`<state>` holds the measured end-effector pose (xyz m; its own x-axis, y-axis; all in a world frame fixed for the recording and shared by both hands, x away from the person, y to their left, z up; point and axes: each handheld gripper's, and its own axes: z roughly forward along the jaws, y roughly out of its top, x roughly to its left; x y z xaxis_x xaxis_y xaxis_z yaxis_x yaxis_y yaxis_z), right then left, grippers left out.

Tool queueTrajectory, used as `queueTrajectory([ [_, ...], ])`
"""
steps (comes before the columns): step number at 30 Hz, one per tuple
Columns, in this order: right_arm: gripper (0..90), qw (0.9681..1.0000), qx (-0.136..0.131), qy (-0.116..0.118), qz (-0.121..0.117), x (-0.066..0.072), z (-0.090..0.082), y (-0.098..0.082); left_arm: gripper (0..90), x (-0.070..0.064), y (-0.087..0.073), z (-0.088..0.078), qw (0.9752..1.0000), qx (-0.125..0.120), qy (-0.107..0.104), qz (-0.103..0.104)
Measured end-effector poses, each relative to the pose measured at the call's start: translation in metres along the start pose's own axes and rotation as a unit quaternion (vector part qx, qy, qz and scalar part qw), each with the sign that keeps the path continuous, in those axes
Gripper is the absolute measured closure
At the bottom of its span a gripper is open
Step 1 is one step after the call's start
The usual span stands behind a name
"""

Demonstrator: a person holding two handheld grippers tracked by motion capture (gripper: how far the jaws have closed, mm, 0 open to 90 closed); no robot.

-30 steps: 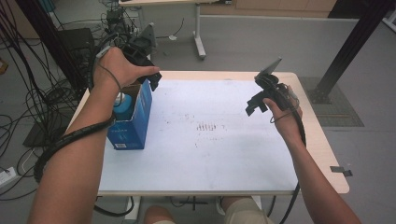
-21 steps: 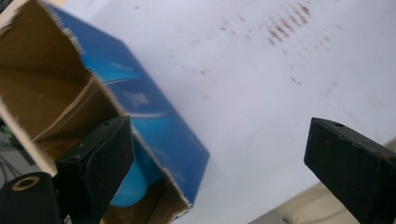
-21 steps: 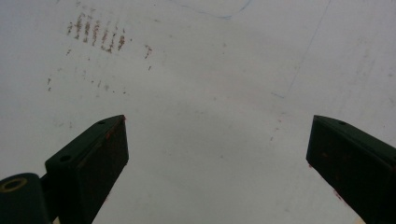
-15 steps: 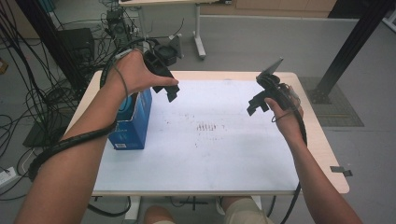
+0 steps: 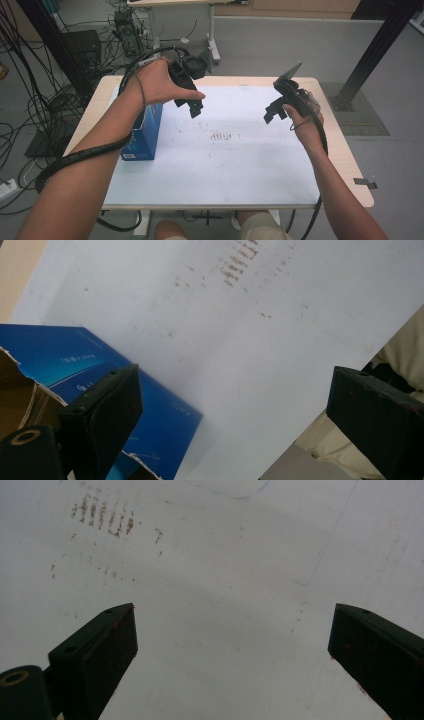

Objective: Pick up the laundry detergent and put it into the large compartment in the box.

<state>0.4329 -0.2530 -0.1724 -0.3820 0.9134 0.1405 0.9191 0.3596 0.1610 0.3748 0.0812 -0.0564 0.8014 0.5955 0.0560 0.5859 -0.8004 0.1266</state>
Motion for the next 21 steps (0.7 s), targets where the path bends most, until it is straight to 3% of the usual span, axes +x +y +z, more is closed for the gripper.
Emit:
queueTrajectory([
  [21,5.6,1.0000,-0.002,-0.001,-0.001,0.0039,-0.0019,-0.0020,8.7,-0.0061,-0.0038,0.0026,0.9999,-0.007,0.005,0.007],
])
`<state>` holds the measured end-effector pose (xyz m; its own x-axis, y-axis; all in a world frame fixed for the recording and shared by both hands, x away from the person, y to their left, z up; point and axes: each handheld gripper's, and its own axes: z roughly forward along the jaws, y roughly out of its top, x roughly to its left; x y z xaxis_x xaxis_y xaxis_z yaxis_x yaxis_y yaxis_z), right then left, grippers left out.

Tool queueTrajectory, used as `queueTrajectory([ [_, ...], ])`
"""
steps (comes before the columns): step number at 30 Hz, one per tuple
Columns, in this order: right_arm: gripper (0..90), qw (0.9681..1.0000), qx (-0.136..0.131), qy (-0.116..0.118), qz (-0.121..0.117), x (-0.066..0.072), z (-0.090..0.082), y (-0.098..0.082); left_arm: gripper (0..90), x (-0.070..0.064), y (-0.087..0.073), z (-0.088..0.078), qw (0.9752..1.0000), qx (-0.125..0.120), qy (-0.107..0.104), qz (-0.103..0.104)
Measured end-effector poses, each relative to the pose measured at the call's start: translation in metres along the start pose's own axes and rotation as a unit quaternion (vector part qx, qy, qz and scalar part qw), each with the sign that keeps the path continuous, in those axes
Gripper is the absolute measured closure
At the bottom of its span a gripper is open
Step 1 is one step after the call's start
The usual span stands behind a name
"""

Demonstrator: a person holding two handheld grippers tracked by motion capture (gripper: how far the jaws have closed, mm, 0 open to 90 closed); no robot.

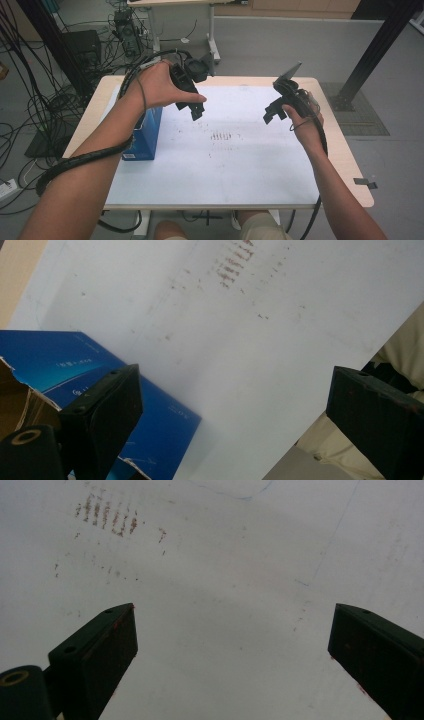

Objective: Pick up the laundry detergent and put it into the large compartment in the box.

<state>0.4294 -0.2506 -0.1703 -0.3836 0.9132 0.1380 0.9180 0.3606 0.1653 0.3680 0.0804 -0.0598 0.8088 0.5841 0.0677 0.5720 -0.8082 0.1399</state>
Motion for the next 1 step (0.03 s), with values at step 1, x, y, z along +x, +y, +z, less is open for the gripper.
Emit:
queueTrajectory([
  [1,5.7,1.0000,-0.001,0.000,-0.001,-0.0001,-0.0001,-0.0005,8.7,0.0006,-0.0006,0.0000,1.0000,-0.001,-0.002,0.000],
])
